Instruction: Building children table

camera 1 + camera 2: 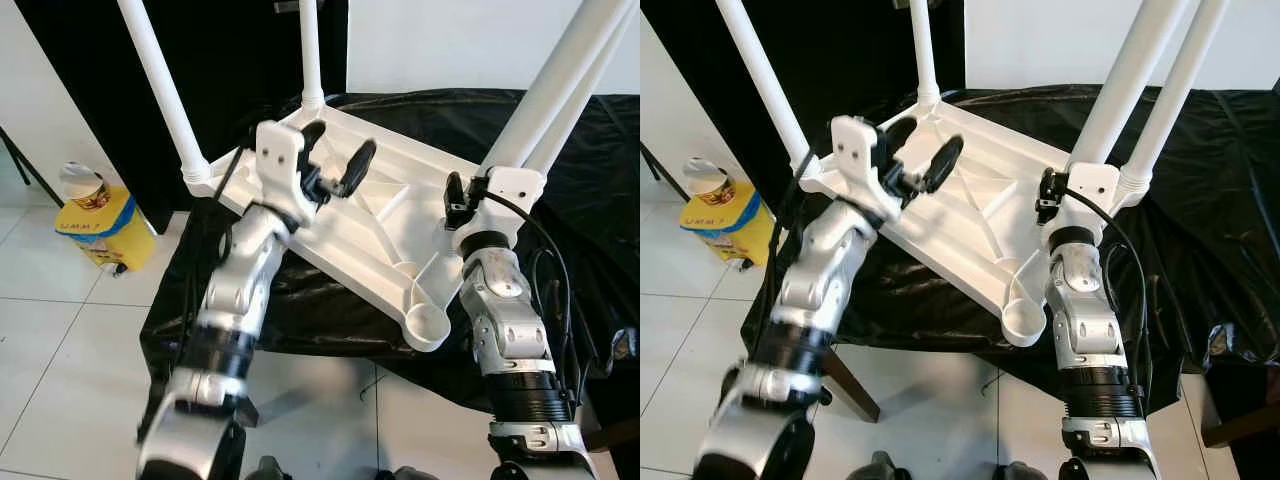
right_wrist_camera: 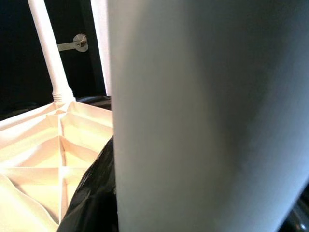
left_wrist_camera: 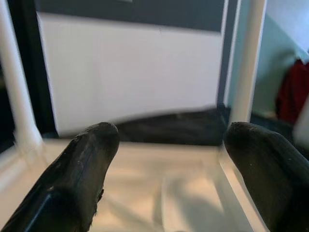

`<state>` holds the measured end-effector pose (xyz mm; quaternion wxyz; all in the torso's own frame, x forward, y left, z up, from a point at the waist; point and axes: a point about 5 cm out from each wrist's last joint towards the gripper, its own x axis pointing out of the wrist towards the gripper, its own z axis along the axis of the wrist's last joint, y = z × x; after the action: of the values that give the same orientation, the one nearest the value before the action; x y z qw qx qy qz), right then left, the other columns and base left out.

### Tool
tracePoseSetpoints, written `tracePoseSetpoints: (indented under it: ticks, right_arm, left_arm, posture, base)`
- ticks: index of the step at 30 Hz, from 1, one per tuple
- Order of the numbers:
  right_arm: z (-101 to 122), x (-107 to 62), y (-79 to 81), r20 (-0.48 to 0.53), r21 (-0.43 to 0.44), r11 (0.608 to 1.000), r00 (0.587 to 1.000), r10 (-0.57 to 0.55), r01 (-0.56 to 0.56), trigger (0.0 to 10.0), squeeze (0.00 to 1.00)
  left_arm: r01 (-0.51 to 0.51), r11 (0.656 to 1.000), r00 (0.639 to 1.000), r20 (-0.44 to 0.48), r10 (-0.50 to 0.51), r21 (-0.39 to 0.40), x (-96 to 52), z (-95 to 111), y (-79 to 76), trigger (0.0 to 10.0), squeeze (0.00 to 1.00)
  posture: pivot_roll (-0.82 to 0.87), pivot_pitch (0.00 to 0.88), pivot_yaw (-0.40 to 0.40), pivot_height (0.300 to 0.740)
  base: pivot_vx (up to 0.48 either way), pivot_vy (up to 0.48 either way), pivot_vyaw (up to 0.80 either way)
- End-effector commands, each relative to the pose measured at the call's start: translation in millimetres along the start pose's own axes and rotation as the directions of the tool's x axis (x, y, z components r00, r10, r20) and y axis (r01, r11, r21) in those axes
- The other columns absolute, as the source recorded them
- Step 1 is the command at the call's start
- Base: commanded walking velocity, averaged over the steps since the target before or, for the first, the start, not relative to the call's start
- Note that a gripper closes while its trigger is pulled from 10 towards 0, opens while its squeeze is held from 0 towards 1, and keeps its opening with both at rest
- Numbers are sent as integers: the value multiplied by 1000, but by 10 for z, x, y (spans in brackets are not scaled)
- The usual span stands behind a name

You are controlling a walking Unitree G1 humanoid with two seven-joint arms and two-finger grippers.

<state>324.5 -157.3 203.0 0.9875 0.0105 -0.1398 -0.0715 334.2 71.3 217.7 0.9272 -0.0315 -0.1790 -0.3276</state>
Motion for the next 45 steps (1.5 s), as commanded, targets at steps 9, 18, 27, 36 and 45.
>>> tracePoseSetpoints:
  ticks: [9, 18, 27, 36, 45]
  right_arm:
    - [2, -20, 110, 5, 4, 996, 996, 91, -91, 10000, 0]
    - [-41, -87, 143, -28, 52, 987, 988, 153, -151, 10000, 0]
    - [-84, -263, 152, -24, 31, 982, 982, 186, -186, 10000, 0]
    - [-107, -367, 110, -36, 23, 981, 980, 196, -195, 10000, 0]
    - [-115, -360, 77, -49, 8, 985, 984, 172, -171, 10000, 0]
  left_arm:
    - [-281, 955, 952, -100, 291, 98, -384, -340, -4, 10000, 0]
    - [-137, 974, 961, -215, 175, 182, -539, -520, -103, 10000, 0]
    - [142, 976, 953, -288, -91, 164, -710, -552, -360, 10000, 0]
    - [325, 918, 883, -421, -208, 227, -858, -678, -460, 10000, 0]
    - [259, 913, 884, -458, -92, 315, -683, -762, -384, 10000, 0]
  posture:
    - [-7, 22, -23, 740]
    - [-4, 32, -29, 740]
    - [-6, 64, -44, 740]
    - [-12, 76, -45, 740]
    - [-21, 79, -38, 740]
  base:
    - [0, 0, 0]
    - [0, 0, 0]
    - [0, 0, 0]
    - [0, 0, 0]
    - [0, 0, 0]
